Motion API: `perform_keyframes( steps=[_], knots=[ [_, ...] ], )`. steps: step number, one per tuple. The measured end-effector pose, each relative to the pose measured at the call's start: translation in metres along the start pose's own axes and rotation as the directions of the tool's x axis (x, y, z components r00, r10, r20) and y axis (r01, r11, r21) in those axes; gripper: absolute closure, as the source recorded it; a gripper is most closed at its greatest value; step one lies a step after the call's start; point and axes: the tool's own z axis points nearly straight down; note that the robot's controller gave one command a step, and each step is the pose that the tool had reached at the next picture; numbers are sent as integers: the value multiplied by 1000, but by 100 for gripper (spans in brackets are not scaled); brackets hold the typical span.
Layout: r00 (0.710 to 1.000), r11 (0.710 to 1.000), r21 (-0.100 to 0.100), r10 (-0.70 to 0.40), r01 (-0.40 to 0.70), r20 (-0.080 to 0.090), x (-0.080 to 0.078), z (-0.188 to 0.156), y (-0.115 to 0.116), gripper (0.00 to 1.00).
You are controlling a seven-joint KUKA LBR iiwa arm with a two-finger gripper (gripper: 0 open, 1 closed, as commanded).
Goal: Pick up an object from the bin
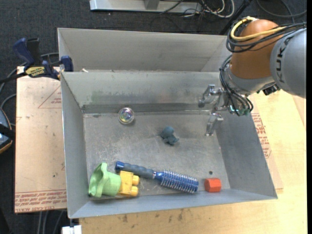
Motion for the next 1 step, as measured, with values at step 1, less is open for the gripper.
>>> perform_keyframes(
  steps=[1],
  knots=[
    [989,989,-1,149,-149,13,68,79,49,0]
  ],
)
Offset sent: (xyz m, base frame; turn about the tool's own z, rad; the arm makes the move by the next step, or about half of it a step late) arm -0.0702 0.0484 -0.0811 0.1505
